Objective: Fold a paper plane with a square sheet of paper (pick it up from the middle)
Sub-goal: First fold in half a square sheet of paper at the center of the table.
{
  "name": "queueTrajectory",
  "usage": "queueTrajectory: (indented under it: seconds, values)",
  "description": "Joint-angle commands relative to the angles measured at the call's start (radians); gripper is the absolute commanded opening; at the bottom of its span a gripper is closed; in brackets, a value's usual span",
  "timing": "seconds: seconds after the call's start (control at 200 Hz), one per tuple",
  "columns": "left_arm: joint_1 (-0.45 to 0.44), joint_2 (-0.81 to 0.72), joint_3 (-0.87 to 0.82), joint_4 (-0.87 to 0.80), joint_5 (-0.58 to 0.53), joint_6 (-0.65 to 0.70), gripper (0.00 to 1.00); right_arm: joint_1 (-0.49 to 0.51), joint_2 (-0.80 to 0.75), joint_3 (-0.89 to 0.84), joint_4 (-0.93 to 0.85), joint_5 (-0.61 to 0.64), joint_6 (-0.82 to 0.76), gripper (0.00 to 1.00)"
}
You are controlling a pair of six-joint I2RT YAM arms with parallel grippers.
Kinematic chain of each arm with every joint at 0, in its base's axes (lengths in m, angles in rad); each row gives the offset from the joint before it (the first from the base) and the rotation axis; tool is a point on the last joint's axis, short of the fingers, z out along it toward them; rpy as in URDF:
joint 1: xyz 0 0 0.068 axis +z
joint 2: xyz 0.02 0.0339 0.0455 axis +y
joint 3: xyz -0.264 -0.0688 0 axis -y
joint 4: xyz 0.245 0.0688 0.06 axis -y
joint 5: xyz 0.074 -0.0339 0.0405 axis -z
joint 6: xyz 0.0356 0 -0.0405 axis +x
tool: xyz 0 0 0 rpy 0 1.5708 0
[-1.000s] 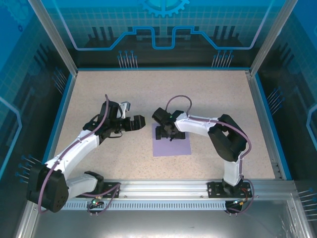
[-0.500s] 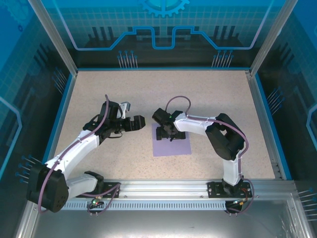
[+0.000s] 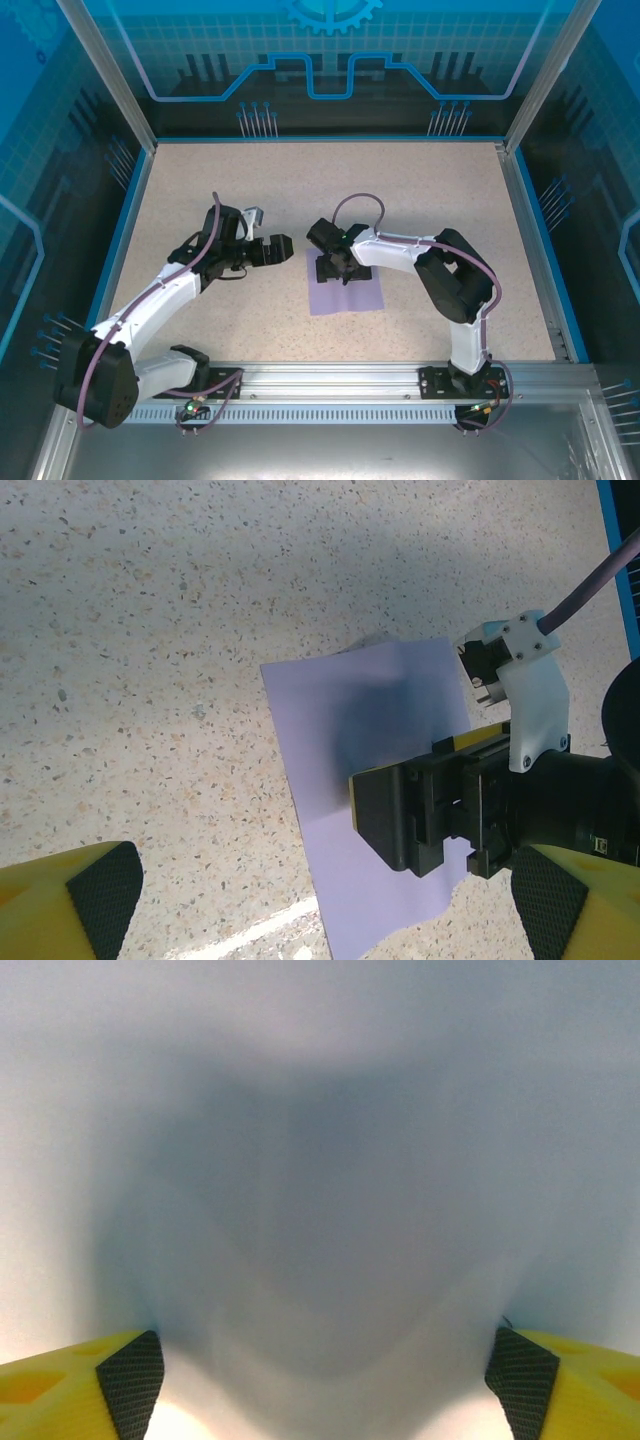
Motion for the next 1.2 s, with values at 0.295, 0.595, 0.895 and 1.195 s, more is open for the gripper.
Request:
queueTrajectory:
  seconds: [0.295,0.595,0.895,1.195]
  values:
    - [-0.005,0.009,-0.019,-0.01,0.0,0.004,0.99,0.02,-0.021,-0.002,-0.029,0.06,-0.033,0.65]
    - [-0.006,0.011,-0.016,-0.008,0.001,-0.002,0.99,0.029,-0.083,0.0,-0.026,0.076,-0.057,0.44]
    - [-0.006,-0.007,-0.006,-0.035,-0.008,-0.002,0.99,0.036,-0.149,-0.006,0.021,0.004,-0.075,0.3]
    - [0.089,-0.091,0.079,-0.221,-0.037,-0.002,0.99,-0.002,-0.311,-0.066,0.306,-0.37,-0.027,0.28]
